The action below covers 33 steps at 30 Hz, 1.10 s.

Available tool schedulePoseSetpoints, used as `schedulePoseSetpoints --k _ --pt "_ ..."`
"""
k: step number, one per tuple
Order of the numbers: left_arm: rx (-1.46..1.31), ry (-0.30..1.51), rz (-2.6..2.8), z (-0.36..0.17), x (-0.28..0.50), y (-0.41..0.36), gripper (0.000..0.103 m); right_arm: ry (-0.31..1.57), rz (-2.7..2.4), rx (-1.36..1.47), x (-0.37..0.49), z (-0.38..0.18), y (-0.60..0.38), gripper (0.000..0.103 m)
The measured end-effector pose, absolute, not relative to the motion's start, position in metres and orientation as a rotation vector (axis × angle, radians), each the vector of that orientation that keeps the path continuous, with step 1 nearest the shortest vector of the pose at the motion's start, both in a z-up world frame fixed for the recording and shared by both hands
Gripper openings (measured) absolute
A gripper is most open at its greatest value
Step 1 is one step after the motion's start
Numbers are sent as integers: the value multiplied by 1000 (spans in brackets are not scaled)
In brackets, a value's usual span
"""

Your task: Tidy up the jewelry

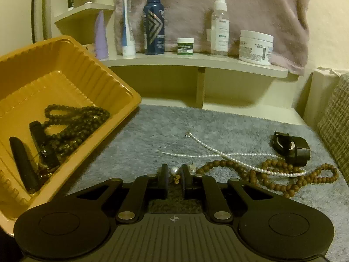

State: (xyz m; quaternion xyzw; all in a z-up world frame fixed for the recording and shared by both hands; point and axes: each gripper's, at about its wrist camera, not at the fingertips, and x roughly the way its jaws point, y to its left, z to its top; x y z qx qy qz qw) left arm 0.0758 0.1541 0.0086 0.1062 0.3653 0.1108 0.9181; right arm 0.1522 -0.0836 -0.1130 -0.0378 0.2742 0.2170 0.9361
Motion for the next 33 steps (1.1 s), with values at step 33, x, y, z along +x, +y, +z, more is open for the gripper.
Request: schedulePoseSetpoints --k 33 --pt "216 749 227 9 76 154 7 564 1036 -34 95 -54 -18 11"
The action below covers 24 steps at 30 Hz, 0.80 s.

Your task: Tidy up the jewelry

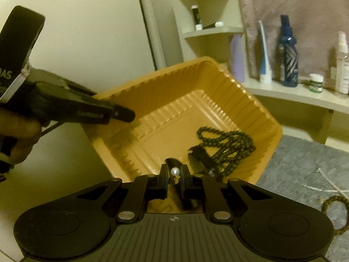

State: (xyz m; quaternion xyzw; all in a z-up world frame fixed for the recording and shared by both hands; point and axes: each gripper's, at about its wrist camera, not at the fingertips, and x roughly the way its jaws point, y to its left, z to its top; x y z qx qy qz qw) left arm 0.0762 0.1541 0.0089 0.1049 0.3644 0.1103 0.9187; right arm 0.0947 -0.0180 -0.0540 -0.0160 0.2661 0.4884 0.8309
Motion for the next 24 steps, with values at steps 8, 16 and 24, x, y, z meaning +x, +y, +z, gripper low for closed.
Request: schedulePoseSetpoints --k 8,16,24 --pt "216 749 228 9 76 154 7 524 933 4 96 -51 -39 12" --pt "219 748 228 9 77 154 7 553 632 42 115 -69 -89 13" --pt "221 748 229 9 77 153 7 587 472 20 135 -87 -130 13"
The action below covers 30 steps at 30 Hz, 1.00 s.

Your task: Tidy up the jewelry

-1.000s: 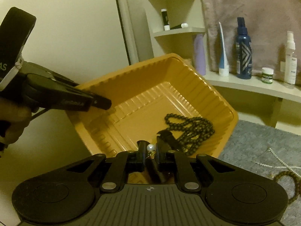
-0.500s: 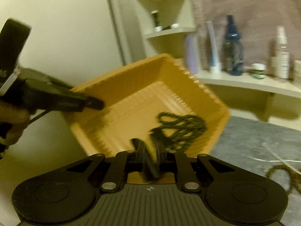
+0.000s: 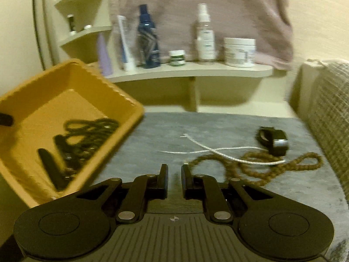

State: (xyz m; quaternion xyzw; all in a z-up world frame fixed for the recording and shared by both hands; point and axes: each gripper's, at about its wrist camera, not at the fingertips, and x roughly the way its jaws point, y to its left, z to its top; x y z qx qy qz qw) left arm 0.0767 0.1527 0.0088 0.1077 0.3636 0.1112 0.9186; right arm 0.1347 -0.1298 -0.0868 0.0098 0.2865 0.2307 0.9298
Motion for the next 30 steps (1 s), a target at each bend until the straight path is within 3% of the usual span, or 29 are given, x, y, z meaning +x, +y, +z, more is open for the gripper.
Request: schedulePoseSetpoints --k 20,22,23,30 --pt "226 751 231 9 78 151 6 577 527 -252 175 -107 -94 12" --pt "225 751 231 10 77 152 6 573 524 -255 173 -107 -94 11" --pt "226 752 231 9 78 152 6 573 526 -256 172 -107 -94 3" --pt "225 750 231 9 77 152 6 531 530 -255 163 -97 -92 3"
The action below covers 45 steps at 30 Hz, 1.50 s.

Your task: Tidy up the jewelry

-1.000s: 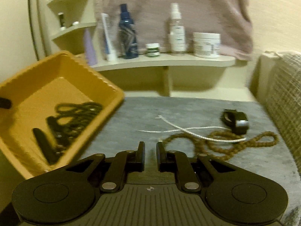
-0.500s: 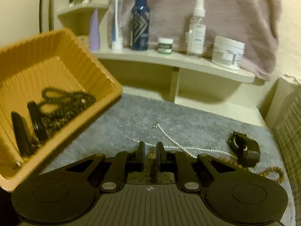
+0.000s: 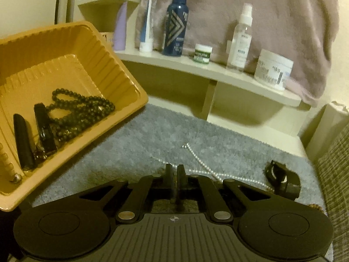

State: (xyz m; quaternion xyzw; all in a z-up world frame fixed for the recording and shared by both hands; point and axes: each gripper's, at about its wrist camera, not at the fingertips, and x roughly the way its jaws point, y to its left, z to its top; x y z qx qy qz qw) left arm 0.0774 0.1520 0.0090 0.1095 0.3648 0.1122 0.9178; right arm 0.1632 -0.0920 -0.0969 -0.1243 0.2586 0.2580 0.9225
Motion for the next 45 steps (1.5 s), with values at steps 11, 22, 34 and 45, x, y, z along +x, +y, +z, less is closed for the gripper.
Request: schedulePoseSetpoints --k 11,22,34,45 --pt "225 750 232 9 77 152 6 452 796 -86 127 -31 -72 3" --pt "224 749 230 9 77 152 7 520 1012 -141 98 -37 -33 3" --pt "222 748 230 9 77 150 7 563 1046 -145 96 -46 -24 3" --pt "220 746 228 10 76 150 7 528 932 -85 100 -41 -46 7"
